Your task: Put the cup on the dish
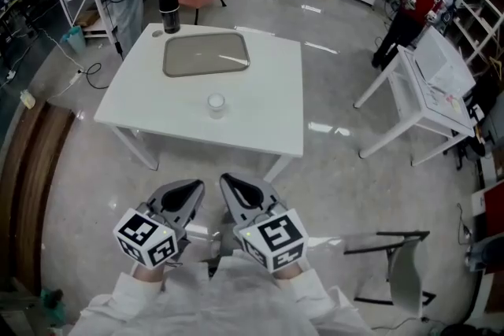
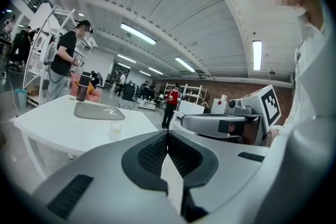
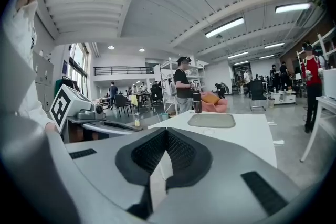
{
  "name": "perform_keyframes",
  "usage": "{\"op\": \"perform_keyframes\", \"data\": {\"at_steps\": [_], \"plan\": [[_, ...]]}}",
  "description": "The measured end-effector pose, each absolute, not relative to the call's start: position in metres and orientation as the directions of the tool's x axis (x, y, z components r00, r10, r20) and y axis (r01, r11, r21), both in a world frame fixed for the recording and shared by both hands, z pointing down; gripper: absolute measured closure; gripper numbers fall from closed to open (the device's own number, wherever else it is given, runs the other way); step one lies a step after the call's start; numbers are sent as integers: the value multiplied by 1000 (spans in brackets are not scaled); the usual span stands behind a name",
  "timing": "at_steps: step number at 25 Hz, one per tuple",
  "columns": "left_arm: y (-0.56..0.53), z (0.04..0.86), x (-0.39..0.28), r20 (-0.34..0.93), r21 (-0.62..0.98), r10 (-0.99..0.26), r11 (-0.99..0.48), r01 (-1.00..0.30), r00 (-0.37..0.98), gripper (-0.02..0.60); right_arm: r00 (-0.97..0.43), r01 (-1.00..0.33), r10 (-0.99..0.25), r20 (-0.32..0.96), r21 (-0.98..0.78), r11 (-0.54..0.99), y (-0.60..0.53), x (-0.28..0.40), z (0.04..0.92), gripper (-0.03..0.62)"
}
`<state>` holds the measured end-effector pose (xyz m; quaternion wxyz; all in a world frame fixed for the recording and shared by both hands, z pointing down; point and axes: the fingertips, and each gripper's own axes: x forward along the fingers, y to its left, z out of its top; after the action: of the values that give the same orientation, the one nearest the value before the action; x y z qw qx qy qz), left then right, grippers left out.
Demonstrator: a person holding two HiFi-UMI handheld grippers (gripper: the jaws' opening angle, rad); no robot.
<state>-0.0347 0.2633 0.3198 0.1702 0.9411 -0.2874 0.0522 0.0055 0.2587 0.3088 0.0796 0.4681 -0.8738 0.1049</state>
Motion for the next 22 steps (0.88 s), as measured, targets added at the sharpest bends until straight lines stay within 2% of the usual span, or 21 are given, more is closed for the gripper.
{"op": "perform_keyframes", "data": {"at_steps": [22], "plan": [[49,320,-7,223,267,-593,-726,-633,774,574,-613,-786,-743,268,-110,608,36,38,312,583]]}}
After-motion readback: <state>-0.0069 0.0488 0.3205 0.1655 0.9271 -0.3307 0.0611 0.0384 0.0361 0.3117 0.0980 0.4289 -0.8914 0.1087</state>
